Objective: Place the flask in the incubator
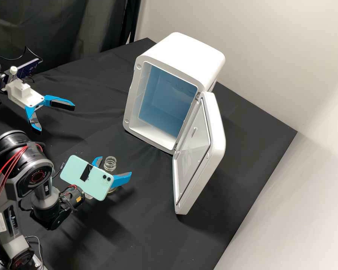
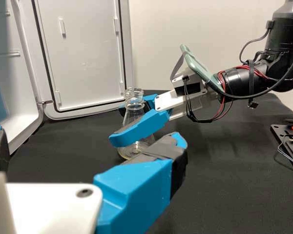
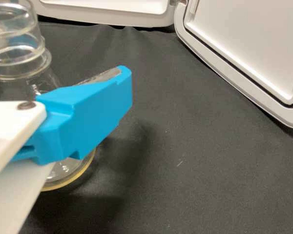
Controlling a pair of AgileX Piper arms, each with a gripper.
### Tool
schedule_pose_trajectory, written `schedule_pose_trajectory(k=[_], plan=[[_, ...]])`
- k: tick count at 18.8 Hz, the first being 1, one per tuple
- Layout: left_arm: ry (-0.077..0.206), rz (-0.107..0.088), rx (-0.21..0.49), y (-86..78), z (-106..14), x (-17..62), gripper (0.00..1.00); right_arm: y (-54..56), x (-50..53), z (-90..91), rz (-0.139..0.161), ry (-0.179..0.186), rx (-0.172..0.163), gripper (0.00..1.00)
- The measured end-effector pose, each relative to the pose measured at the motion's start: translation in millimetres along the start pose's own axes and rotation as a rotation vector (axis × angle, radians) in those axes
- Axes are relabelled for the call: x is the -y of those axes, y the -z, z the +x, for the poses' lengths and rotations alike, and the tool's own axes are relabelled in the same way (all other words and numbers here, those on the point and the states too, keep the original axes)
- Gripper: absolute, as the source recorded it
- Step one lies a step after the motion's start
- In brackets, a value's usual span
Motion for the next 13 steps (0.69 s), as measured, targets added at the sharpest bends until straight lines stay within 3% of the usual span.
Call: schedule_pose_trajectory(k=[13], plan=[[-0.001,-0.001,-0.005,1.0,-0.4,-0.2,1.00,2.2,1.5,0.3,-0.004,0.008,-0.011,0.00]])
